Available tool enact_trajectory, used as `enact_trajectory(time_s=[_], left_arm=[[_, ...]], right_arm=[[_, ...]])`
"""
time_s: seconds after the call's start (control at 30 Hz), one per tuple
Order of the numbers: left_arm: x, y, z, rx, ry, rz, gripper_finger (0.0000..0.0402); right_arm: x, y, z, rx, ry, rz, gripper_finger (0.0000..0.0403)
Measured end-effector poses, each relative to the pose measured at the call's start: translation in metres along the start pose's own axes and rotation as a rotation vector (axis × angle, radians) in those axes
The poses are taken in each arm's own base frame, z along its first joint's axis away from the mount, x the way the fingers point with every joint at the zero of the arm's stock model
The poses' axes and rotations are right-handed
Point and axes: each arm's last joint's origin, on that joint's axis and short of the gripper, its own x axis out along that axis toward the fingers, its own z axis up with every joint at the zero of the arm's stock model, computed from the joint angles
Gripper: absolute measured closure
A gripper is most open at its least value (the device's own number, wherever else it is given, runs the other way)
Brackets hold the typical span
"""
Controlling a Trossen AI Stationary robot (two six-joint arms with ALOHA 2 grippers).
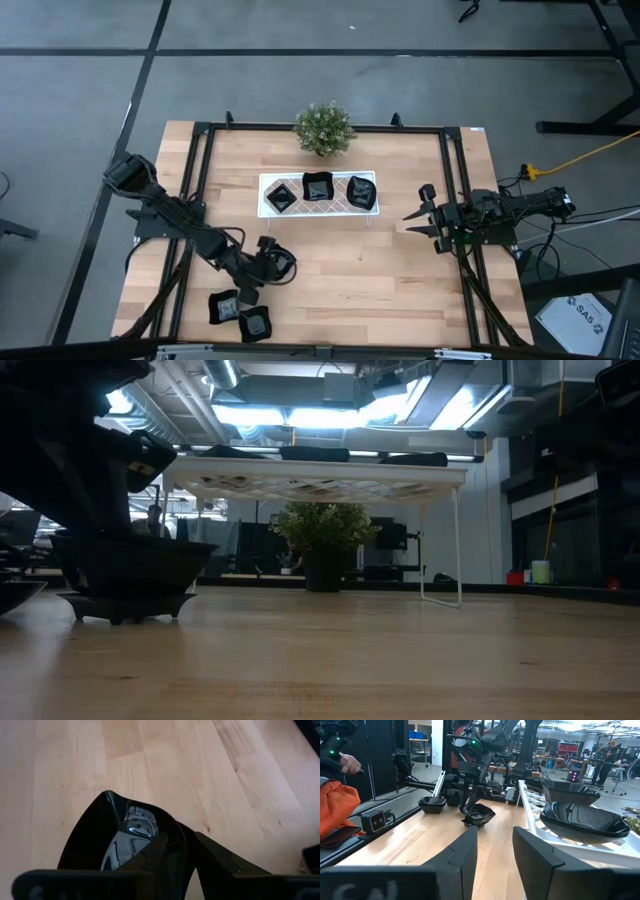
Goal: Pick & Place Mini shaped plates
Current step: Stack the black leaf-shaped plate on top of the black leaf-shaped plate on the shelf
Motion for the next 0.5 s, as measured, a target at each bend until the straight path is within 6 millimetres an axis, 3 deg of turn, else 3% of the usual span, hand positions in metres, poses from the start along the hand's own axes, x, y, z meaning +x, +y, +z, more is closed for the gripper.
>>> enact_trajectory(time_s=[0.23,0.5], left_arm=[[0.0,0.0008,-0.0027,0.006,0.027,0.008,0.0323],[-0.0001,0.0008,-0.0029,0.007,0.029,0.009,0.0382]], right_arm=[[0.0,0.0,0.0,0.0,0.0,0.0,0.0279],[0.0,0.0,0.0,0.0,0.0,0.0,0.0279]])
